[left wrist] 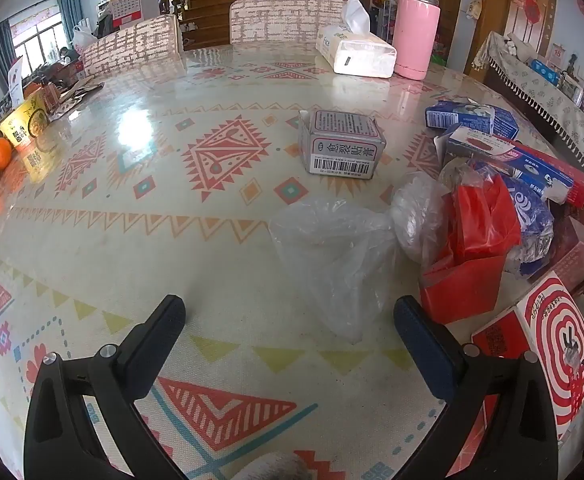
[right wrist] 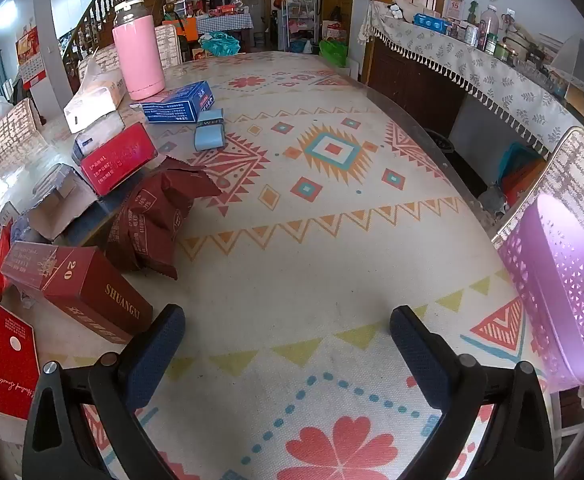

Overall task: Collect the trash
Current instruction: 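Move both tools over the cluttered table toward the red boxes, then grasp the red-white target box with left tool while right tool grasps red cigarette box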

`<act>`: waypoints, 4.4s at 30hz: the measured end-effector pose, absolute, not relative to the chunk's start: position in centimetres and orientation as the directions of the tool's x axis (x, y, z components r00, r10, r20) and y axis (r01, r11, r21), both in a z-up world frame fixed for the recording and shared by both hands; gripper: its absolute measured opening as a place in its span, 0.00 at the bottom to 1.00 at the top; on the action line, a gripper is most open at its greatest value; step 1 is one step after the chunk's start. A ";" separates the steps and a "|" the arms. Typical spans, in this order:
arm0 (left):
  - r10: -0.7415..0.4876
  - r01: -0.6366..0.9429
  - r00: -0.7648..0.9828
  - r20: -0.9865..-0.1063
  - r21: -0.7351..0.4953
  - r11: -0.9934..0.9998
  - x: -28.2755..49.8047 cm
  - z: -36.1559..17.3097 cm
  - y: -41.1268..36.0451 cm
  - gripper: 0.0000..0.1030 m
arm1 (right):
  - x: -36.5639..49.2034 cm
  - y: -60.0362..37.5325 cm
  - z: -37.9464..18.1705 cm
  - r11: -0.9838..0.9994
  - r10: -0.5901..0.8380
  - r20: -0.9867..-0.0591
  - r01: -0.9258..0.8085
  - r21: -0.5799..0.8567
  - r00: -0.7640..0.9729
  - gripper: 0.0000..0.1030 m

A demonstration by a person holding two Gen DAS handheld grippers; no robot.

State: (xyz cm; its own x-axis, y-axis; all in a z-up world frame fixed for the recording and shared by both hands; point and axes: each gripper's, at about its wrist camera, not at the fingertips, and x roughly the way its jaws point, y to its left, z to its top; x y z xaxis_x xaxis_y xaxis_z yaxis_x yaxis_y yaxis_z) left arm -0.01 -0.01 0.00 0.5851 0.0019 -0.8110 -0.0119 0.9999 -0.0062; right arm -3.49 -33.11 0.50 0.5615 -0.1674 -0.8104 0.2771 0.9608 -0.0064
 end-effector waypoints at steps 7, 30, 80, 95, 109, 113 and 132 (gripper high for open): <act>0.001 -0.012 0.584 -0.812 -0.007 1.000 0.0 0.0 0.0 1.00 | -3.5 -33.1 0.5 0.961 -0.167 -0.811 0.277 -0.006 0.561 1.00; -0.027 0.028 0.549 -0.836 -0.014 1.000 -0.7 0.1 0.3 1.00 | -3.6 -33.2 0.6 0.965 -0.155 -0.813 0.261 -0.004 0.561 1.00; 0.124 -0.091 0.742 -0.659 0.084 0.992 -14.5 5.3 -0.5 1.00 | -19.2 -26.3 4.7 0.989 -0.045 -0.582 0.119 0.089 0.812 1.00; 0.051 -0.030 0.707 -0.705 0.042 0.999 -13.3 4.4 -1.5 1.00 | -19.1 -27.0 4.4 0.982 -0.032 -0.595 0.135 0.129 0.803 1.00; -0.220 0.259 0.658 -0.720 -0.058 0.964 -11.4 5.0 -7.0 1.00 | -18.9 -29.5 4.5 0.969 -0.040 -0.598 0.178 0.172 0.801 0.87; -0.252 0.272 0.617 -0.745 -0.098 0.957 -8.9 3.9 -8.1 0.91 | -18.8 -29.5 4.5 0.972 -0.019 -0.601 0.157 0.177 0.799 0.87; -0.355 0.230 0.560 -0.749 -0.271 0.935 -10.4 4.1 -2.7 0.04 | -5.3 -24.0 7.3 0.961 0.104 -0.671 -0.249 -0.123 0.734 0.87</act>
